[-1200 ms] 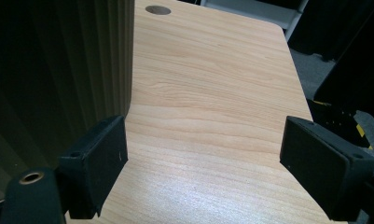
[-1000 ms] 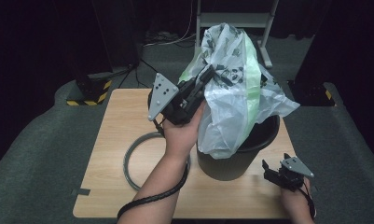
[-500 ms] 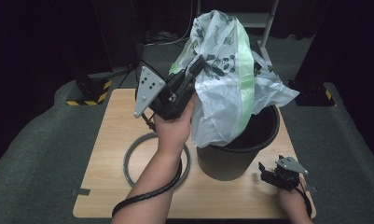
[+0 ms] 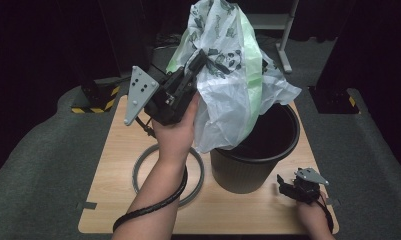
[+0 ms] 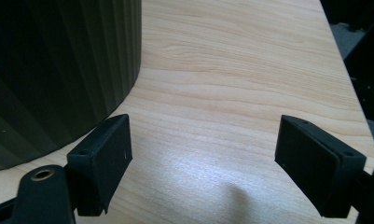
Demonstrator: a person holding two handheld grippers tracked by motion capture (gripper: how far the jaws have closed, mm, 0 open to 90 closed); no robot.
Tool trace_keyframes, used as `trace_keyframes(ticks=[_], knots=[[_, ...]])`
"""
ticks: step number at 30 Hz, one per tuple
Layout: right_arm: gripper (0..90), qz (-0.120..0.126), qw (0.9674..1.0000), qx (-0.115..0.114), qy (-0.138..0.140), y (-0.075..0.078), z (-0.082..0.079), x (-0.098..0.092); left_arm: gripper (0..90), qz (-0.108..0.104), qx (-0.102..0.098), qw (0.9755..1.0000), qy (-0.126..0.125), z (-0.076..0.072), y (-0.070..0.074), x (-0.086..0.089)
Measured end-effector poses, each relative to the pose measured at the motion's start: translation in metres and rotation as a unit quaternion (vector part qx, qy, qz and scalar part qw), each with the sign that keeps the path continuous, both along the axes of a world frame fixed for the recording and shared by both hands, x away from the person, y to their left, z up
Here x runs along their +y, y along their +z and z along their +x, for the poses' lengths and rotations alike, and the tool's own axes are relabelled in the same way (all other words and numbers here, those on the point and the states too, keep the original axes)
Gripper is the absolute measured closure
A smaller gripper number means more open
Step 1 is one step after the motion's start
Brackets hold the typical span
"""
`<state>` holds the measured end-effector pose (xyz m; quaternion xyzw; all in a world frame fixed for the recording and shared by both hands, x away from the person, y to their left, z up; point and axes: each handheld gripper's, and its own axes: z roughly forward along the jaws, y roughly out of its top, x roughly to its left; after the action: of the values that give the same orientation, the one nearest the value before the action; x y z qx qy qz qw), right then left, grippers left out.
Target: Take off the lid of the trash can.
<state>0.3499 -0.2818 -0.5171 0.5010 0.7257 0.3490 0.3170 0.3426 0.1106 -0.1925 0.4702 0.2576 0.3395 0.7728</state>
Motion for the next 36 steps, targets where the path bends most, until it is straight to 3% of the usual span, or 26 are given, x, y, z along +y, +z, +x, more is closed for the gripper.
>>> trace_keyframes(ticks=[8, 17, 27, 36], knots=[[18.4, -0.001, 1.0000, 0.003, 0.002, -0.003, 0.002, 0.002, 89.4, -0.002, 0.002, 0.9998, 0.018, -0.005, -0.003, 0.021], [19.4, 0.015, 0.9998, 0.014, -0.008, -0.003, 0.002, 0.002, 89.4, -0.008, 0.001, 0.9994, 0.035, -0.013, -0.002, 0.048], [20.6, 0.001, 0.9995, 0.030, 0.006, -0.004, 0.005, 0.007, 89.4, -0.010, 0.009, 0.9980, 0.061, -0.024, -0.008, 0.079], [21.9, -0.007, 0.9990, 0.042, 0.015, -0.005, 0.007, 0.009, 89.5, -0.009, 0.023, 0.9954, 0.093, -0.035, -0.013, 0.111]])
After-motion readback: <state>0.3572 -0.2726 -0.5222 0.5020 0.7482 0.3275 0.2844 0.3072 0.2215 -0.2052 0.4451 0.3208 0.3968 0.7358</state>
